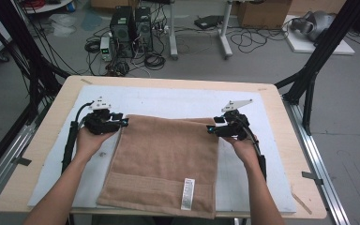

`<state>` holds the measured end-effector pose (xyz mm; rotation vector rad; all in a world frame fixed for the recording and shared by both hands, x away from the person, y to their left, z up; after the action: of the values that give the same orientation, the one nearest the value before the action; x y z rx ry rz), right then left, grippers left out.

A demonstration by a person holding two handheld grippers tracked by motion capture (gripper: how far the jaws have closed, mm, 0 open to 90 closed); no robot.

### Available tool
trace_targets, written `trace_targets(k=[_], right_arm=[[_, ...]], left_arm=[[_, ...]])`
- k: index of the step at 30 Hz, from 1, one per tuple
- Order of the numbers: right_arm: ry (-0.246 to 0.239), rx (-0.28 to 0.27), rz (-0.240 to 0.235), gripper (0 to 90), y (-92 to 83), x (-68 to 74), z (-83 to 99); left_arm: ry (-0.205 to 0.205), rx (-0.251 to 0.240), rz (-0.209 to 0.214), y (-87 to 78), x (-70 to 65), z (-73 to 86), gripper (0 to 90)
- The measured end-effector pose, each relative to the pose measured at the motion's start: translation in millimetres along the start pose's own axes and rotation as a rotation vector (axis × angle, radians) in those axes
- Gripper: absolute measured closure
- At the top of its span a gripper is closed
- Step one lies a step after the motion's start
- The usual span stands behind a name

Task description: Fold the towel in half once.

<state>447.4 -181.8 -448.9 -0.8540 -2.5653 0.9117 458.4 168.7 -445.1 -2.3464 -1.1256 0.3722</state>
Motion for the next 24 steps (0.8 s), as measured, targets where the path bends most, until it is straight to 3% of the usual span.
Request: trace_targets(k=[2,4,7,8,9,12,13,14,20,24], right_arm=[[0.024,0.008,0.003,45.9,5.5,-7.9,3.0],[0.03,0.027,0.002,44.6,11.6,-12.1,7.9],[0.052,0.065,-0.005,44.0,18.4,-16.1,16.5],[0.071,0.078,-0.02,50.6,20.0,-16.9,20.2],[0.071,0.078,-0.02,50.6,20.0,-16.9,20.2],[0.069,0.099,-0.058,68.2,21.2,-12.7,22.2],[0.057,0.1,-0.062,72.1,21.6,-11.3,21.6],[0.052,0.104,-0.062,75.6,21.2,-9.7,21.0],[0.003,0.054,-0.067,77.8,7.9,2.9,8.2],[-0.04,0.022,-0.07,75.8,-5.9,19.4,4.7]], left_arm=[[-0.012,0.0,0.005,9.6,3.5,-1.2,60.2],[-0.036,0.035,0.012,20.2,7.7,2.6,54.9],[-0.069,0.067,-0.014,30.3,14.8,10.2,47.5],[-0.087,0.074,-0.015,32.3,16.1,12.2,49.4],[-0.098,0.082,-0.007,33.8,16.5,14.3,49.4],[-0.095,0.095,0.012,34.6,15.3,17.3,75.1],[-0.097,0.085,0.024,33.5,13.9,16.1,83.3],[-0.09,0.077,0.021,32.3,12.9,14.2,85.4],[-0.03,-0.028,0.039,4.8,1.7,-2.9,87.1],[0.023,-0.072,0.056,-20.8,-14.3,4.7,87.0]])
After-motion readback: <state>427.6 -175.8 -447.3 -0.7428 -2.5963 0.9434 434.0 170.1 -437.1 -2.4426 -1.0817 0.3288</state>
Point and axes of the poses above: each handheld gripper's, and its own axes: y roughly forward along the jaws, z roughly out of its underside, x roughly to its left, the point moved 9 cm from there along y, roughly forward along the jaws, and after that the axes turned 3 degrees about -z, right-handed, at the moved point
